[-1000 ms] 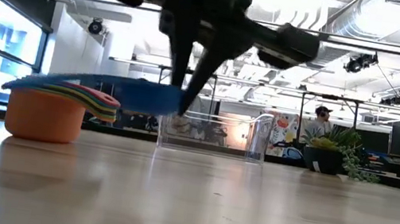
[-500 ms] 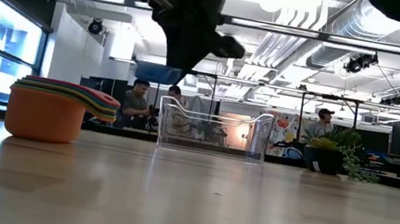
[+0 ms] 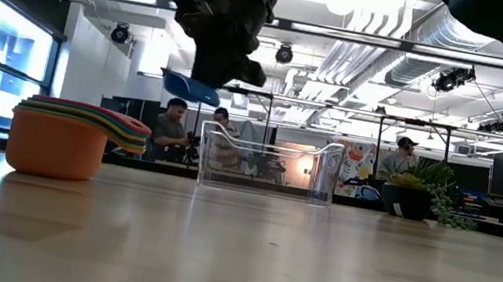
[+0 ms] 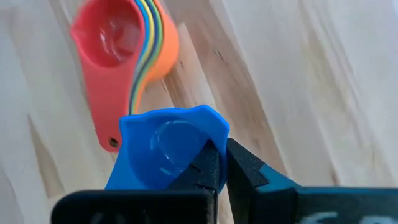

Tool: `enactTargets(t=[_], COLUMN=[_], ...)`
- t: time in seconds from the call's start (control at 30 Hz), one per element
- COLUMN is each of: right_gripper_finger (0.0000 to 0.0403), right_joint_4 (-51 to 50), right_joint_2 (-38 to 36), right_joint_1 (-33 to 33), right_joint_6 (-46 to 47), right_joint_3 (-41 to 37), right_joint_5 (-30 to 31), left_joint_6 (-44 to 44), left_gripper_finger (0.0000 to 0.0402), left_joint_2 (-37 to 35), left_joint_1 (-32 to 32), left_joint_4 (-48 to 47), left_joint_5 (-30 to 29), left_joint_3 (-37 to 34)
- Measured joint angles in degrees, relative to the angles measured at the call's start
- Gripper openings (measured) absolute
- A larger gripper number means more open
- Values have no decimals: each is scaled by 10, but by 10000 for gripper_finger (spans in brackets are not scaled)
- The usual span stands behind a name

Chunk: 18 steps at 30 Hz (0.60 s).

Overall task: Nest measuring cups in basket
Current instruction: Stack the blue measuring cup on top of the red measuring cup

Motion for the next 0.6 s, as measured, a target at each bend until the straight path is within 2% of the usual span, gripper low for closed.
enactTargets(t=[0.23, 0.37, 0.6], right_gripper_finger=[4, 4, 4], right_joint_4=[78, 121, 220], right_joint_2=[0, 0, 0], right_joint_1=[-2, -2, 0], right_joint_6=[-57, -70, 39], right_joint_3=[0, 0, 0], right_joint_5=[-36, -69, -80], left_joint_6=[0, 0, -19], left_gripper_finger=[58, 58, 58], left_joint_2=[-2, -2, -2], left_joint_1=[8, 9, 9], left_joint_4=[171, 224, 252], left_joint_5=[-30, -47, -65], left_joint_3=[0, 0, 0])
